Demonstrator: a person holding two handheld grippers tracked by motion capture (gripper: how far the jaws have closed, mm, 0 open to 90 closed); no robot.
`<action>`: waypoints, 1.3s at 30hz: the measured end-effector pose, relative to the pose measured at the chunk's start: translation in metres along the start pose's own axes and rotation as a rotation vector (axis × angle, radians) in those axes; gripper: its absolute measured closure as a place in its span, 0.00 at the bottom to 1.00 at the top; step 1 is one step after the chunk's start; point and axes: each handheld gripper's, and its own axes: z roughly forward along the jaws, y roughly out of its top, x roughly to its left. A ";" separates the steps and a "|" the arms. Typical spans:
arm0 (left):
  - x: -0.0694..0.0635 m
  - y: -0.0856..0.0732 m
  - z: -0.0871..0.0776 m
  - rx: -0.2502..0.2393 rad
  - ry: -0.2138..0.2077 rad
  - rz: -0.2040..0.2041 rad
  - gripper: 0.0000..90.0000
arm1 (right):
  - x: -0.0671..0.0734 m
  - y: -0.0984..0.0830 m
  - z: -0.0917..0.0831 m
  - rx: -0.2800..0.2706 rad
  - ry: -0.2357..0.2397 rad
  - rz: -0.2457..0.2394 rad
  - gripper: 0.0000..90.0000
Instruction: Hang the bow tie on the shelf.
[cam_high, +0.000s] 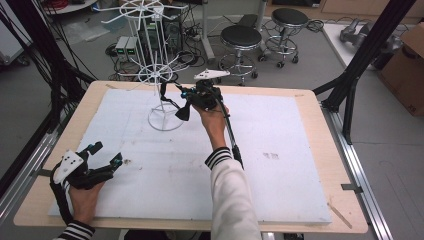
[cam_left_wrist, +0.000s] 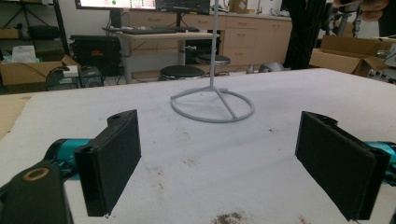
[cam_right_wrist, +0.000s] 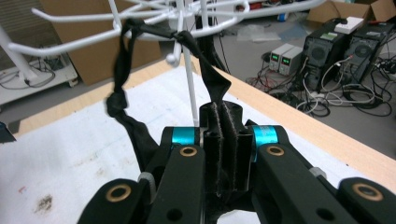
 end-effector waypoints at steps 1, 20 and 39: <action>0.000 0.000 0.000 0.000 -0.001 0.000 0.16 | 0.000 0.000 0.001 0.009 0.001 -0.002 0.96; 0.001 0.000 0.000 0.003 0.000 -0.004 0.16 | 0.011 0.005 -0.007 0.037 -0.049 -0.012 0.48; -0.001 0.000 0.000 0.004 0.002 0.011 0.16 | 0.028 -0.018 -0.113 0.019 -0.104 -0.009 0.13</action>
